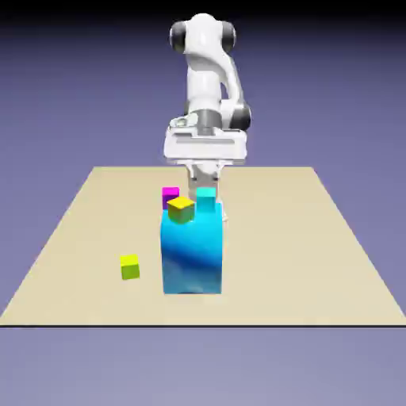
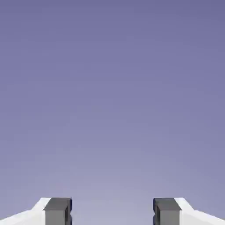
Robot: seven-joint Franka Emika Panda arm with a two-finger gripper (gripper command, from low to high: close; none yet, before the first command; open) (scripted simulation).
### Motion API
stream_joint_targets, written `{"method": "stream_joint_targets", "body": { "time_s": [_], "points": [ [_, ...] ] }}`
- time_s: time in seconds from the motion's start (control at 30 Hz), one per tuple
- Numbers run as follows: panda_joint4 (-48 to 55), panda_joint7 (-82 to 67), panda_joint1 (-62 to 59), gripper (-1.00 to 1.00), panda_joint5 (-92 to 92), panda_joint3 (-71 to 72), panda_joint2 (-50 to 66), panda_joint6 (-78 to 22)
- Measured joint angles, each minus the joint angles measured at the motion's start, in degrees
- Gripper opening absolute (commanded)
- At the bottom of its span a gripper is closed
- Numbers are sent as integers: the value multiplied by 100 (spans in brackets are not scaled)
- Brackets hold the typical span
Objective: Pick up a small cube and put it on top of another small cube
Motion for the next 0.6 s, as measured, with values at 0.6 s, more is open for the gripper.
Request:
{"method": "stream_joint_targets", "body": {
  "time_s": [0.6],
  "points": [
    [671, -72, -65, 0, 4397, -2161, 2464, -2089]
  ]
}}
